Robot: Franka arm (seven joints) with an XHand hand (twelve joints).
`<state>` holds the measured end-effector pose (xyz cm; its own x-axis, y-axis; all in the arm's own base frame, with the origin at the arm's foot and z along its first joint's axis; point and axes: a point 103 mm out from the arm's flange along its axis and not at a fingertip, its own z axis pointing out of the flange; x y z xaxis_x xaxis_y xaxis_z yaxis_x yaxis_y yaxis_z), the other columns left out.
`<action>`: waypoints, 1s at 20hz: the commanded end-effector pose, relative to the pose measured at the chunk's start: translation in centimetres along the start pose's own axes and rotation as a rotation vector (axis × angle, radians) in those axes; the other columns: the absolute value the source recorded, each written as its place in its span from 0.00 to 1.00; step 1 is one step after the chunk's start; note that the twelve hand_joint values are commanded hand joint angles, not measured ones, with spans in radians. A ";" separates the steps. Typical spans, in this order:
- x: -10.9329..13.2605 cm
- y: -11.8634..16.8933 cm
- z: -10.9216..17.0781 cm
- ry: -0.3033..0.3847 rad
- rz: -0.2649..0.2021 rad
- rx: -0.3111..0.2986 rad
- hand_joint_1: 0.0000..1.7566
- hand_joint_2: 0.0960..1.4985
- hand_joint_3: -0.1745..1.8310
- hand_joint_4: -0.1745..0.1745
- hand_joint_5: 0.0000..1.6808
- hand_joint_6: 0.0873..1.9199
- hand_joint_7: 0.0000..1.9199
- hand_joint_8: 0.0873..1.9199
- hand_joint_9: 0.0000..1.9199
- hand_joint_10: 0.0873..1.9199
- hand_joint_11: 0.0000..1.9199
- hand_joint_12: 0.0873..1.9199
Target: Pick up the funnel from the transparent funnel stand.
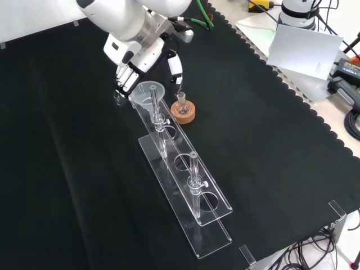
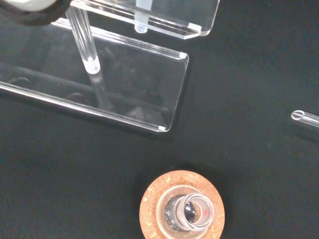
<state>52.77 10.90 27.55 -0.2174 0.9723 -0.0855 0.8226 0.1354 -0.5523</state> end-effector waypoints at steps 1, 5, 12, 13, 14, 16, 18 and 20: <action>-0.1 0.2 0.2 0.006 -0.002 0.004 0.37 0.36 0.33 0.41 0.04 0.00 0.00 0.27 0.14 0.43 0.21 0.76; -0.3 0.4 0.3 0.009 0.001 0.009 0.36 0.36 0.33 0.45 0.05 0.00 0.00 0.30 0.15 0.42 0.21 0.76; 0.6 1.1 0.8 -0.011 -0.002 0.029 0.35 0.37 0.33 0.46 0.06 0.00 0.00 0.32 0.16 0.41 0.21 0.75; 0.7 1.1 0.8 -0.011 -0.003 0.030 0.35 0.37 0.33 0.46 0.07 0.00 0.00 0.33 0.16 0.41 0.21 0.75; 0.7 1.2 0.8 -0.010 -0.005 0.028 0.35 0.37 0.33 0.46 0.07 0.00 0.00 0.33 0.18 0.39 0.21 0.75; 0.7 1.1 0.8 -0.013 -0.006 0.015 0.35 0.38 0.32 0.44 0.09 0.00 0.02 0.35 0.21 0.36 0.21 0.75; 0.6 1.0 0.8 -0.022 0.000 -0.003 0.35 0.38 0.32 0.43 0.12 0.00 0.05 0.36 0.25 0.34 0.22 0.75; 0.4 0.9 0.7 -0.018 0.004 -0.016 0.35 0.39 0.32 0.42 0.17 0.00 0.10 0.36 0.30 0.31 0.22 0.74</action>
<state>53.12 11.52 26.18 -0.2267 0.9694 -0.0943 0.8140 0.1354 -0.5648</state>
